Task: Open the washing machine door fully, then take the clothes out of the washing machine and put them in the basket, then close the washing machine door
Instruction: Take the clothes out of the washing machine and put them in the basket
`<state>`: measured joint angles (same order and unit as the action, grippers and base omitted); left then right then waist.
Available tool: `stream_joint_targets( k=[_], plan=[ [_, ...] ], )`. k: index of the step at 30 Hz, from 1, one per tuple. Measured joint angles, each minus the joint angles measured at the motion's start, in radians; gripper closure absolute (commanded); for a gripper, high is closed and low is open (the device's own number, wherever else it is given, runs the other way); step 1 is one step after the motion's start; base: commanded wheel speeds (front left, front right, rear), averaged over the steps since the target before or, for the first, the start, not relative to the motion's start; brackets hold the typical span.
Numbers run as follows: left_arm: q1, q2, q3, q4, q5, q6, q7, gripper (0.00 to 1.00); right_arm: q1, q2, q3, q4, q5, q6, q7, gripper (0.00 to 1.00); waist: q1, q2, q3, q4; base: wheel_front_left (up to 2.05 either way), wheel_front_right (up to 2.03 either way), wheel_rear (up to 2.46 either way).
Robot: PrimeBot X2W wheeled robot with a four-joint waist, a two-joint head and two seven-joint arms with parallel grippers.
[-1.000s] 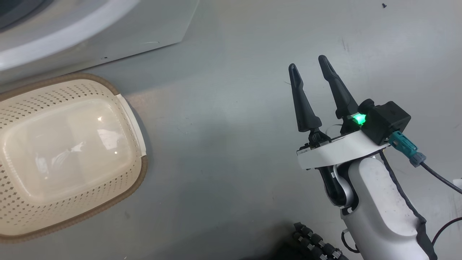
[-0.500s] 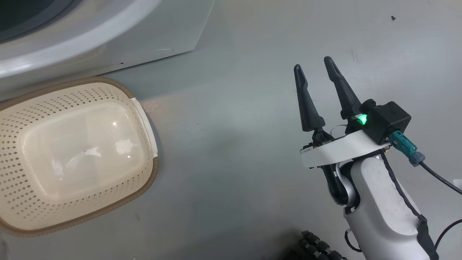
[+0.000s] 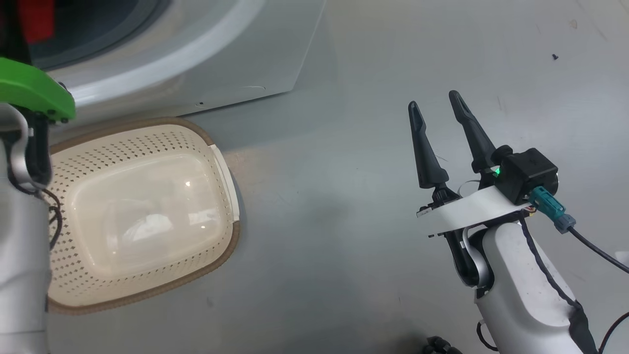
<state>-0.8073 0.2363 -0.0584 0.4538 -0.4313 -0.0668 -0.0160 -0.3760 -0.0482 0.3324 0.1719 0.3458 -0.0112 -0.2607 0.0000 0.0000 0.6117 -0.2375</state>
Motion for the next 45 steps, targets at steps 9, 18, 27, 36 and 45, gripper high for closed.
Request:
stream_joint_targets(
  k=[9,18,27,36,45],
  plan=[
    [0.127,-0.047,-0.022,-0.042,0.034,0.015,-0.121,1.0,0.044,-0.001,-0.029,0.024,-0.037,0.001,0.0,0.0,0.0,0.0,-0.078,0.038,0.0,0.0,0.0],
    [0.22,-0.076,-0.054,-0.094,0.077,0.044,-0.192,1.0,0.098,-0.002,-0.056,0.047,-0.07,0.009,0.0,0.0,0.0,0.0,-0.16,0.084,0.0,0.0,0.0],
    [0.269,-0.1,-0.072,-0.187,0.108,0.073,-0.216,1.0,0.127,-0.008,-0.064,0.055,-0.095,0.022,0.0,0.0,0.0,0.0,-0.231,0.13,0.0,0.0,0.0],
    [0.296,-0.103,-0.067,-0.293,0.128,0.101,-0.233,1.0,0.151,-0.008,-0.063,0.067,-0.102,0.041,0.0,0.0,0.0,0.0,-0.285,0.162,0.0,0.0,0.0],
    [0.349,-0.113,-0.065,-0.427,0.16,0.117,-0.236,1.0,0.17,-0.008,-0.067,0.073,-0.107,0.046,0.0,0.0,0.0,0.0,-0.337,0.178,0.0,0.0,0.0]
  ],
)
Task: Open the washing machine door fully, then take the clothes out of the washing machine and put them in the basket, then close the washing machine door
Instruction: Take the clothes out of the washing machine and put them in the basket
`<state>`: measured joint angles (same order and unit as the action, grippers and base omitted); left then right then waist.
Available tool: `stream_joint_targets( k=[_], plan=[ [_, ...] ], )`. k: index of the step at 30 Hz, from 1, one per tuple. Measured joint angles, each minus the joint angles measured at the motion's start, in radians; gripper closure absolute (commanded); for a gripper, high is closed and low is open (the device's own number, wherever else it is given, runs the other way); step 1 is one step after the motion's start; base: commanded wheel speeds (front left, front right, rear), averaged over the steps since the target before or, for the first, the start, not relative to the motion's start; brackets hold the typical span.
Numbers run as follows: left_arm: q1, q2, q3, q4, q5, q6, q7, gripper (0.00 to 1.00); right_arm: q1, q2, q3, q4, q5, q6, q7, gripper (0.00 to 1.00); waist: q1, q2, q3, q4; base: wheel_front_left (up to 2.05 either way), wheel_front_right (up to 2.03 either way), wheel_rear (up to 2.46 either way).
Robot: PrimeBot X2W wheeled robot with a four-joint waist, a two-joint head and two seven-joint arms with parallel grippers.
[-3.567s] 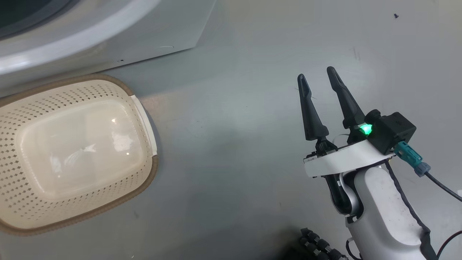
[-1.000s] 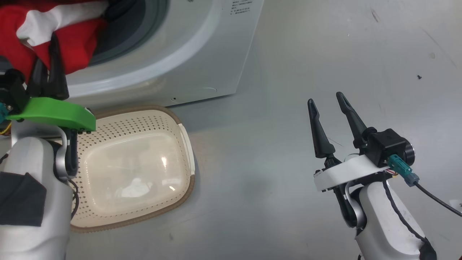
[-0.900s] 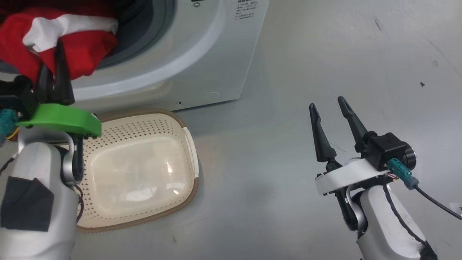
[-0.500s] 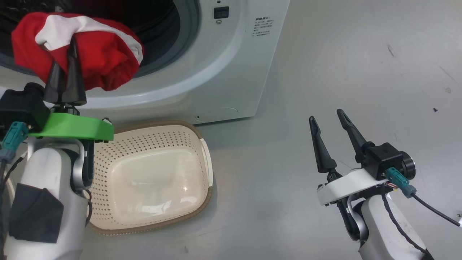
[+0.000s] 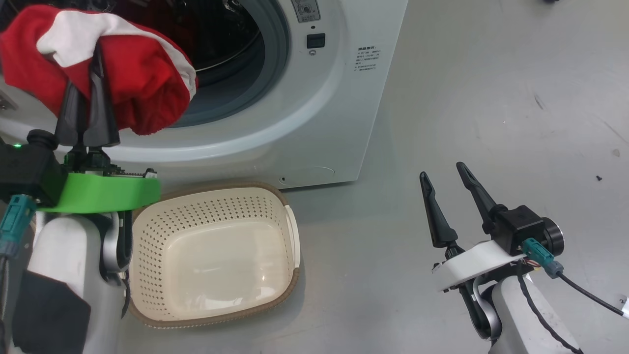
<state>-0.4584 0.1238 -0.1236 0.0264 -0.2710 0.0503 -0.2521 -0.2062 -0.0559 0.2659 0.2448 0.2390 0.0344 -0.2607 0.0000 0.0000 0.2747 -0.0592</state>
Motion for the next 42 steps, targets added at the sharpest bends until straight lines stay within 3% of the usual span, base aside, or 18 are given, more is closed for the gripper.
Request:
stream_joint_targets(
  k=[20,42],
  plan=[
    [0.227,-0.033,-0.049,-0.024,-0.003,0.015,0.001,1.0,0.009,0.001,0.016,-0.012,-0.014,0.021,0.0,0.0,0.0,0.0,0.019,0.002,0.0,0.0,0.0],
    [0.283,-0.043,-0.049,0.226,-0.077,0.013,0.08,1.0,-0.057,0.001,0.024,-0.077,-0.019,0.025,0.0,0.0,0.0,0.0001,0.187,-0.054,0.0,0.0,0.0]
  ],
)
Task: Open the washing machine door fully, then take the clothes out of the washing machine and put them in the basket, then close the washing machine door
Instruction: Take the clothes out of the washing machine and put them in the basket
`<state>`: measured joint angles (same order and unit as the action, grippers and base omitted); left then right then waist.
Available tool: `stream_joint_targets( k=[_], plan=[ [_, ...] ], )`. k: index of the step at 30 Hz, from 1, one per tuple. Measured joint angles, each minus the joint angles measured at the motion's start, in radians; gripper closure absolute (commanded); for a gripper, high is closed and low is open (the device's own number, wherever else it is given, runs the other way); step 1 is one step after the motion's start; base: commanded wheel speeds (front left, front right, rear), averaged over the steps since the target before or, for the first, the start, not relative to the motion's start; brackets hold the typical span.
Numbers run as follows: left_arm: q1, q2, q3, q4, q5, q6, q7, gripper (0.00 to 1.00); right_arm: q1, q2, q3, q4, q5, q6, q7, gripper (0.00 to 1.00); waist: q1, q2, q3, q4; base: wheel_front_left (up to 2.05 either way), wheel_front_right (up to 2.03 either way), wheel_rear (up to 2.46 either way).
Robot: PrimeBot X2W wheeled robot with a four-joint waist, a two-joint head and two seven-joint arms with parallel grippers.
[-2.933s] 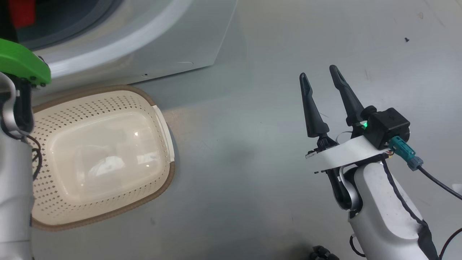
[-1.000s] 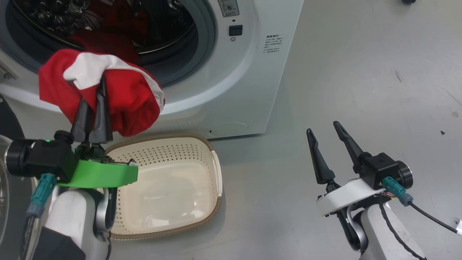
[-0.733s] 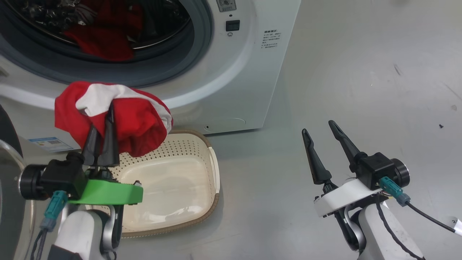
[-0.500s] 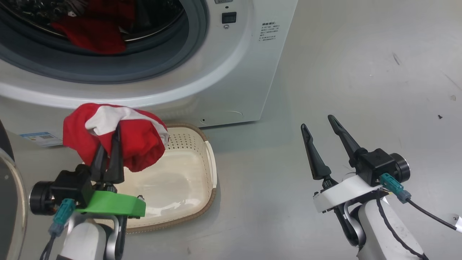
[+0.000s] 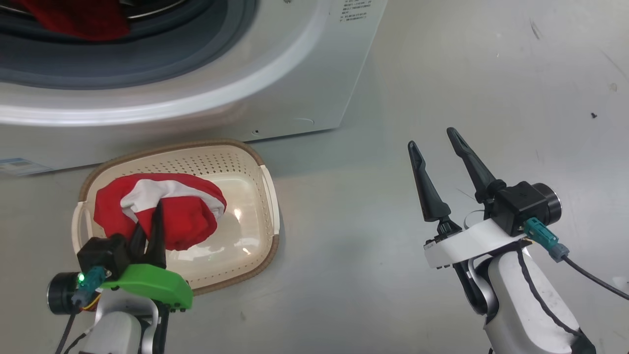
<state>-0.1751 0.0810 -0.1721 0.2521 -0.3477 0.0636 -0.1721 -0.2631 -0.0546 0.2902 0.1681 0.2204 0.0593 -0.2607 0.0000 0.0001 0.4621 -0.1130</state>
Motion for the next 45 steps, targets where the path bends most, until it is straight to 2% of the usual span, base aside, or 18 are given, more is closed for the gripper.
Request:
stream_joint_targets(
  k=[15,28,29,30,31,32,41,45],
  plan=[
    [-0.208,0.038,0.089,0.195,-0.058,0.0,0.065,1.0,-0.088,0.0,0.032,-0.066,0.097,-0.036,0.0,0.0,0.0,0.0,0.165,-0.072,0.0,0.0,0.0],
    [-0.306,0.055,0.106,0.378,-0.103,-0.036,0.122,1.0,-0.119,0.001,0.044,-0.064,0.114,-0.054,0.0,0.0,0.0,-0.0001,0.241,-0.129,0.0,0.0,0.0],
    [-0.313,0.055,0.106,0.388,-0.108,-0.042,0.125,0.76,-0.119,0.001,0.045,-0.064,0.114,-0.054,0.0,0.0,0.0,0.0,0.242,-0.13,0.0,0.0,0.0],
    [-0.32,0.055,0.106,0.398,-0.111,-0.043,0.128,0.6,-0.119,0.001,0.044,-0.063,0.114,-0.054,0.0,0.0,0.0,0.0,0.242,-0.13,0.0,0.0,0.0],
    [-0.327,0.055,0.106,0.406,-0.111,-0.043,0.127,0.09,-0.119,0.001,0.045,-0.062,0.114,-0.054,0.0,0.0,0.0,0.0,0.242,-0.13,0.0,0.0,0.0],
    [-0.327,0.055,0.106,0.406,-0.111,-0.043,0.127,0.0,-0.119,0.001,0.045,-0.062,0.114,-0.054,0.0,0.0,0.0,0.0,0.242,-0.13,0.0,0.0,0.0],
    [-0.354,0.04,0.105,0.478,-0.111,-0.07,0.062,0.0,-0.123,0.001,0.042,-0.032,0.112,-0.062,0.0,0.0,0.0,0.0,0.213,-0.118,0.0,0.0,0.0],
    [-0.354,0.04,0.1,0.486,-0.098,-0.079,-0.024,0.0,-0.123,0.001,0.039,-0.014,0.102,-0.062,0.0,0.0,0.0,0.0,0.18,-0.109,0.0,0.0,0.0]
  ],
)
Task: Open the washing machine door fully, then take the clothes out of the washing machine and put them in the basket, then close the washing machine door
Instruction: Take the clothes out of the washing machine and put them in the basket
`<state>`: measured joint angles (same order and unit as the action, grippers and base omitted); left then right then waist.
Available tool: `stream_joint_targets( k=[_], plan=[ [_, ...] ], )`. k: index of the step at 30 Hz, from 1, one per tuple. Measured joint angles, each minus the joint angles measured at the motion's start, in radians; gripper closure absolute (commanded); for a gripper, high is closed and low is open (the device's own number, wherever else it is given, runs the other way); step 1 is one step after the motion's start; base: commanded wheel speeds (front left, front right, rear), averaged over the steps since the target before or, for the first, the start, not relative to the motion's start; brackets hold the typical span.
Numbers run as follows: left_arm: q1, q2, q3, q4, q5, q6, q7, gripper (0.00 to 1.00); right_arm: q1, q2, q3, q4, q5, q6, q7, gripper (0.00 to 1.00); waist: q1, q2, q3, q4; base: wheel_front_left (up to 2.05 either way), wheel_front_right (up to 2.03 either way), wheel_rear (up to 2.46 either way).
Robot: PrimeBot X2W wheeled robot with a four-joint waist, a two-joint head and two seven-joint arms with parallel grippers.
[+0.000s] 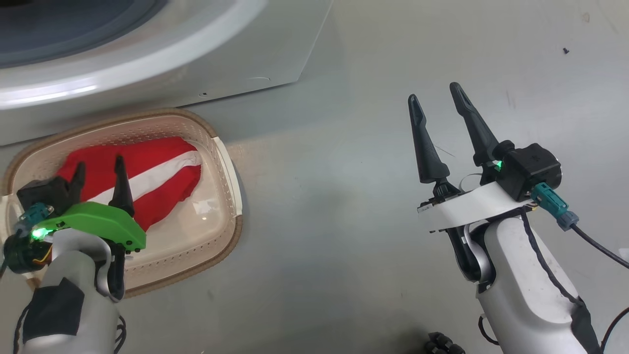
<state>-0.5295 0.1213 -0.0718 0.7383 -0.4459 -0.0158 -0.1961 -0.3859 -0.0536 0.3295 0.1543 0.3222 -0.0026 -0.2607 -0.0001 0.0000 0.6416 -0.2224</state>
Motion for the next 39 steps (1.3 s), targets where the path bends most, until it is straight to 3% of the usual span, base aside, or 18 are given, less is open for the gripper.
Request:
stream_joint_targets(
  k=[11,25,39],
  plan=[
    [0.001,-0.021,-0.034,-0.031,0.05,-0.034,-0.056,0.0,0.04,0.0,-0.035,0.039,-0.027,0.0,0.0,0.0,0.0,0.0,-0.099,0.034,0.0,0.0,0.0],
    [0.01,-0.043,-0.039,-0.257,0.122,-0.035,-0.056,0.0,0.097,0.0,-0.071,0.065,-0.043,0.01,0.0,0.0,0.0001,0.0,-0.235,0.102,0.0,0.0,0.0],
    [0.144,-0.051,-0.034,-0.396,0.159,-0.015,-0.056,0.0,0.156,0.0,-0.085,0.083,-0.055,0.019,0.0,0.0,0.0,0.0,-0.366,0.158,0.0,0.0,0.0]
  ],
)
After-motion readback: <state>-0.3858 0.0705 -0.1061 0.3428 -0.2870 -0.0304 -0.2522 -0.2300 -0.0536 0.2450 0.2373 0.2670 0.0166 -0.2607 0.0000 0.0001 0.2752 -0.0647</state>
